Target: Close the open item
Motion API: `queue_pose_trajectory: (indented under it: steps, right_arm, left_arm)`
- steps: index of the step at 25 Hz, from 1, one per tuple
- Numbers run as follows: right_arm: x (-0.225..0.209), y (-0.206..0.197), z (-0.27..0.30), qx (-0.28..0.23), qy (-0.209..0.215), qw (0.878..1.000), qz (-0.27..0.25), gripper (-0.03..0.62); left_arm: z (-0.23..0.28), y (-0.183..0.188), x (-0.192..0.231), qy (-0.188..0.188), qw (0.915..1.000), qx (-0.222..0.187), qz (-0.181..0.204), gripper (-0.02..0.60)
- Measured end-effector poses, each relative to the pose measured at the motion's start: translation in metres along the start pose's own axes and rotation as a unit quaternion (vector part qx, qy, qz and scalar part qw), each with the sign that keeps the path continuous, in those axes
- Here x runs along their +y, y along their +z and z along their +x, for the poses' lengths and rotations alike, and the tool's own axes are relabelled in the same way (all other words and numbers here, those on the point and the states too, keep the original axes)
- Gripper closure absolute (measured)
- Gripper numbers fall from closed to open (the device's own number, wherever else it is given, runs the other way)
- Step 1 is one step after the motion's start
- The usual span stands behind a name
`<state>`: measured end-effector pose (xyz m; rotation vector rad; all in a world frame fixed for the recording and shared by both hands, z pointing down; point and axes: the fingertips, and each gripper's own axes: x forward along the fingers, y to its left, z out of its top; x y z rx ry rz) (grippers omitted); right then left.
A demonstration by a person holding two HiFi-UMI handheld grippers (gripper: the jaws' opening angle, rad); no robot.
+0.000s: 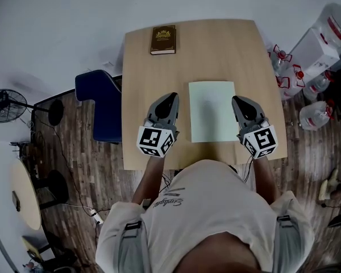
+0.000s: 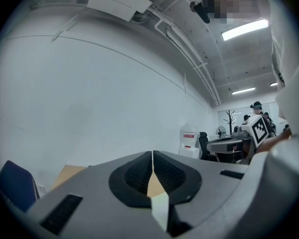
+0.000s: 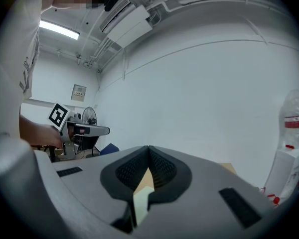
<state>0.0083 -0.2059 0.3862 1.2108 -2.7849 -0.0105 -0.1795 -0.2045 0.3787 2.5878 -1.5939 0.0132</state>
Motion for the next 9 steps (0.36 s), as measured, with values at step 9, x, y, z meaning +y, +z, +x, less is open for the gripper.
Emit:
queue_pose_trajectory:
  steps: [9]
  right_arm:
    - [-0.007,-0.003,-0.008,-0.003,0.003,1.0,0.0,0.599]
  left_arm:
    - [0.003,-0.004,-0.013,-0.001,1.0,0.002,0.001,0.563]
